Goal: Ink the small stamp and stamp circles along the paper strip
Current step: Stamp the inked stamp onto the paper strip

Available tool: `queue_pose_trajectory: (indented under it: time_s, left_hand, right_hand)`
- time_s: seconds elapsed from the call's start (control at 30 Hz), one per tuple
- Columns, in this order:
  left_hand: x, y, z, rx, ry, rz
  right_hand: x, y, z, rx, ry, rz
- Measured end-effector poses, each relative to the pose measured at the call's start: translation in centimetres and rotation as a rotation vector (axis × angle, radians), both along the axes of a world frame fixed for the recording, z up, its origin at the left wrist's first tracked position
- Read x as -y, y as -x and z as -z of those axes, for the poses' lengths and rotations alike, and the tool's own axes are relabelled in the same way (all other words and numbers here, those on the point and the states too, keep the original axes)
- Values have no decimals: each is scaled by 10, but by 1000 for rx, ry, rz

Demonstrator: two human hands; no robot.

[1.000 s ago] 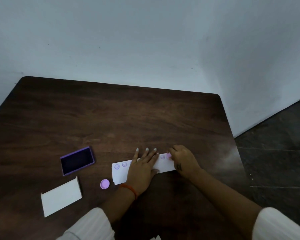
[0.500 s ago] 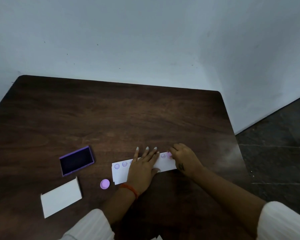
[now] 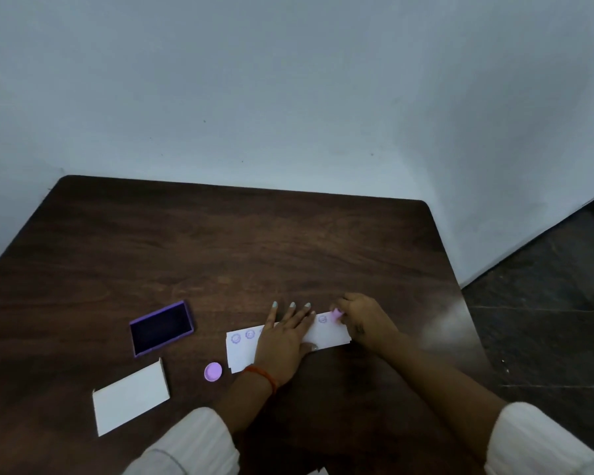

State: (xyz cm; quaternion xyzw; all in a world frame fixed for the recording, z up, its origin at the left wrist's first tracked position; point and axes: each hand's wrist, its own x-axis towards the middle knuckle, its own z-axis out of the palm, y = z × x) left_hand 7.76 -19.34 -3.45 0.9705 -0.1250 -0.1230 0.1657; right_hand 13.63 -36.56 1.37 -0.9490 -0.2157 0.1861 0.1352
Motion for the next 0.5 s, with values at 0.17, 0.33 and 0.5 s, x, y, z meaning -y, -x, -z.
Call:
queue_pose_trajectory:
  time_s: [0.17, 0.33, 0.5]
  left_hand:
    - [-2, -2, -9, -5, 42, 2]
    - [-19, 4, -20, 79, 112, -60]
    - [-51, 36, -27, 135, 301, -223]
  right_hand:
    - [4, 17, -6, 11, -691, 603]
    - [2, 34, -8, -498, -1337, 1111]
    - [-8, 72, -11, -821, -1704, 1210]
